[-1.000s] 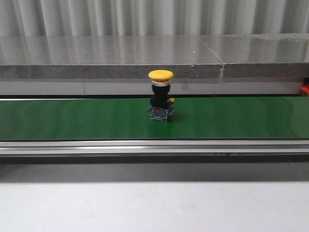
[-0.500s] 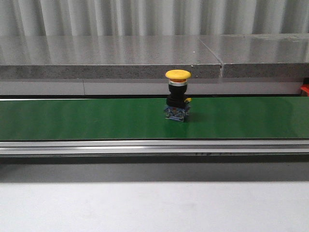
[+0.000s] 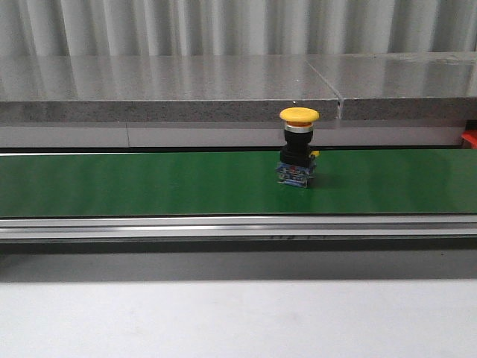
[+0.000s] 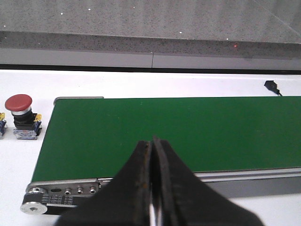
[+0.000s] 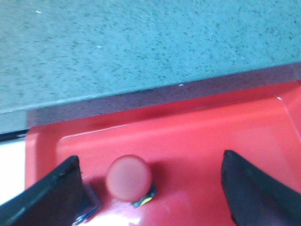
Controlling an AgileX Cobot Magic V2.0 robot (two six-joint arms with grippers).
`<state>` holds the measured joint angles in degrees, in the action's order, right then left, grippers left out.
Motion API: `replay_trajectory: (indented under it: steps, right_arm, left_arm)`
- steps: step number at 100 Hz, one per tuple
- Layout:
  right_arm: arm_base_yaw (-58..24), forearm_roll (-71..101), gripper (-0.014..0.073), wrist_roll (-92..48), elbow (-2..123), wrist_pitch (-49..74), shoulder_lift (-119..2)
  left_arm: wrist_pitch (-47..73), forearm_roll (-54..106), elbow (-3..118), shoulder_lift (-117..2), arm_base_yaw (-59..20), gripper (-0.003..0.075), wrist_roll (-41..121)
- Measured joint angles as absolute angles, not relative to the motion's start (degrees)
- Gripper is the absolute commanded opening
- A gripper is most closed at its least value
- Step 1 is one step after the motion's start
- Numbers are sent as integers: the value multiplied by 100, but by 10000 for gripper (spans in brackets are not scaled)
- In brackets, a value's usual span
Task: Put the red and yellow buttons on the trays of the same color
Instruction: 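Carry the red button into the red tray and open the right gripper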
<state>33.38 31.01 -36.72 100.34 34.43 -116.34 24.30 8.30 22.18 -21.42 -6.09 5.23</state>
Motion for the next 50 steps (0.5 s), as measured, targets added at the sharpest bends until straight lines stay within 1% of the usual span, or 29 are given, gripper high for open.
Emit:
replay_trajectory:
  steps: [11, 30, 50]
  right_arm:
    - [3269, 3115, 602, -3750, 10034, 3722, -11335]
    - [2890, 3115, 599, -4082, 9955, 4148, -10579]
    - [2380, 3133, 592, -4304, 9364, 4607, -9757]
  left_arm:
    - [2430, 830, 2218, -2142, -609, -21, 523]
    - [2421, 830, 2218, -2142, -609, -21, 523]
    - [2421, 830, 2218, -2142, -609, -21, 523]
